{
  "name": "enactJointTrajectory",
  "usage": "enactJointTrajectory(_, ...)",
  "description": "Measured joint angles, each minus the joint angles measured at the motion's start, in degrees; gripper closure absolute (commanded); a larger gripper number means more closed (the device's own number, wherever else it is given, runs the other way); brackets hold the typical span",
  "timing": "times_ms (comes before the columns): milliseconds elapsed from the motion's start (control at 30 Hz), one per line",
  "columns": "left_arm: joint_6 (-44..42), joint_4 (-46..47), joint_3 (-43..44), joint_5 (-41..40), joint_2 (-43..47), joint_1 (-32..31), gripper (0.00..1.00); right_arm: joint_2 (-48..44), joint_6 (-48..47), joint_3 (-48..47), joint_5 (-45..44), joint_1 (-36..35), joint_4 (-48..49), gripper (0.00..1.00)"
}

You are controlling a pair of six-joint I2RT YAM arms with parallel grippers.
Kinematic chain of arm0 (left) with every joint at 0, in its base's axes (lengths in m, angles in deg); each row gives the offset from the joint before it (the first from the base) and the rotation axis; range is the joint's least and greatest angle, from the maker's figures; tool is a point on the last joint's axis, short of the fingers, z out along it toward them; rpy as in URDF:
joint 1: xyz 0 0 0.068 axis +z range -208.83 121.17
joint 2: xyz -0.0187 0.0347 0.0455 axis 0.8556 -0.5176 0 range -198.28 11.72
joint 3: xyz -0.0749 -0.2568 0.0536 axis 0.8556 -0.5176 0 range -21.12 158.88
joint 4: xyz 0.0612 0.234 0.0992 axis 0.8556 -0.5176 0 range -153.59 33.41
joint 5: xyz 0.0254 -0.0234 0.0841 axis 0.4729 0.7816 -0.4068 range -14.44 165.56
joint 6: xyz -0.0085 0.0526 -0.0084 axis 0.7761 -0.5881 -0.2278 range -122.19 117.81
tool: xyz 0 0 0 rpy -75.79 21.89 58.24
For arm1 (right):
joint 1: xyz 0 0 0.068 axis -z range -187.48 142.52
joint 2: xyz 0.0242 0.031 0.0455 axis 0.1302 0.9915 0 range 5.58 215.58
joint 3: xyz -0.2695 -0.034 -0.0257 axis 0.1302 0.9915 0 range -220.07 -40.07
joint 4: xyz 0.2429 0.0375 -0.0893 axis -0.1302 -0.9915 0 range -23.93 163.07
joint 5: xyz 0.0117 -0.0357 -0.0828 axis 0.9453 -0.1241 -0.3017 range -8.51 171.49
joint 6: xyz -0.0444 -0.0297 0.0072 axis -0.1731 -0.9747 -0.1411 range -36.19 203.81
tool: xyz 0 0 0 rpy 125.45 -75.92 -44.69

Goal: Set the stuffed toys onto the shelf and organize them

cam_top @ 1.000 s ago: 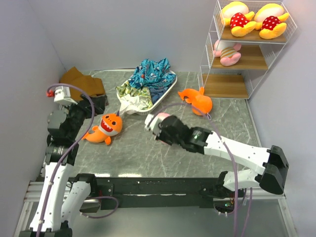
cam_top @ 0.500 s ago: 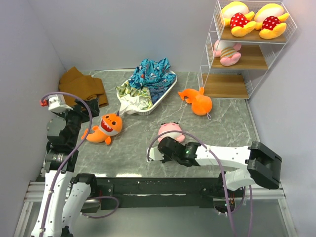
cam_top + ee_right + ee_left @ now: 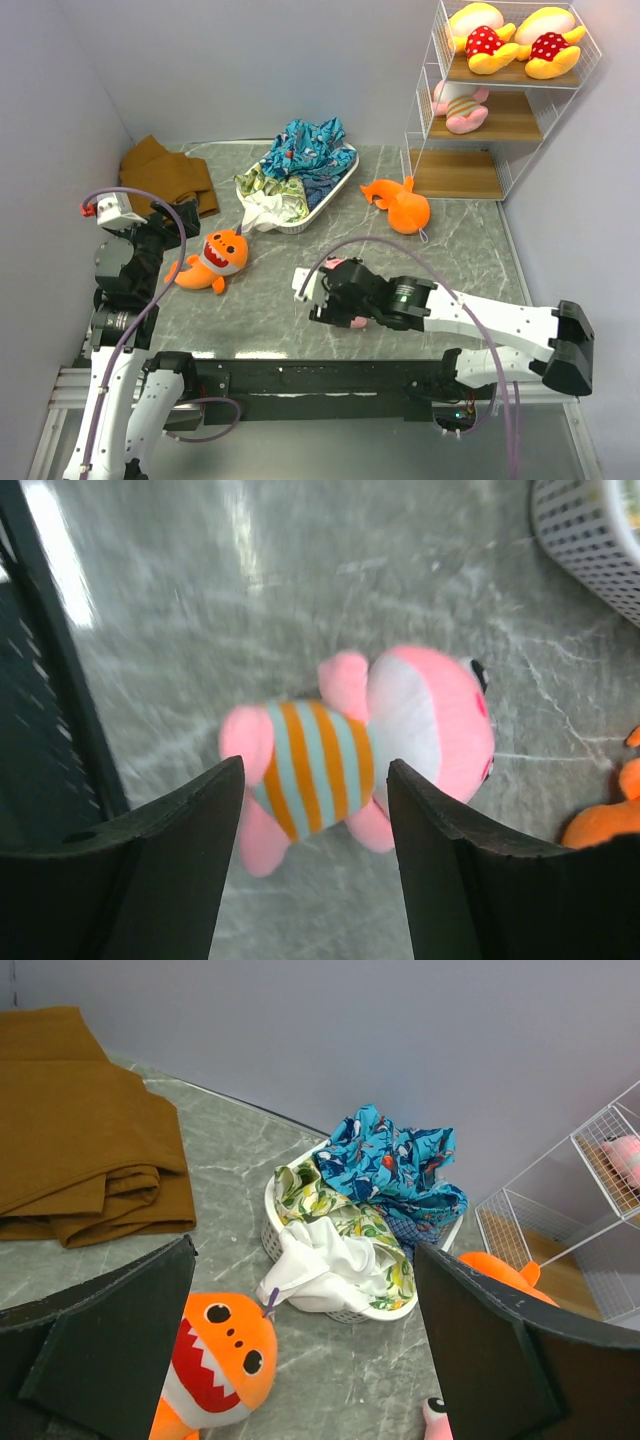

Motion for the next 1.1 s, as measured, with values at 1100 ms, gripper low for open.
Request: enactJointTrajectory(1100, -0.13, -0.81, -0.11, -0.96, 0.96, -0.04, 0.04, -2.03, 131.86, 3.54, -2.95, 4.28, -22.47, 0.43)
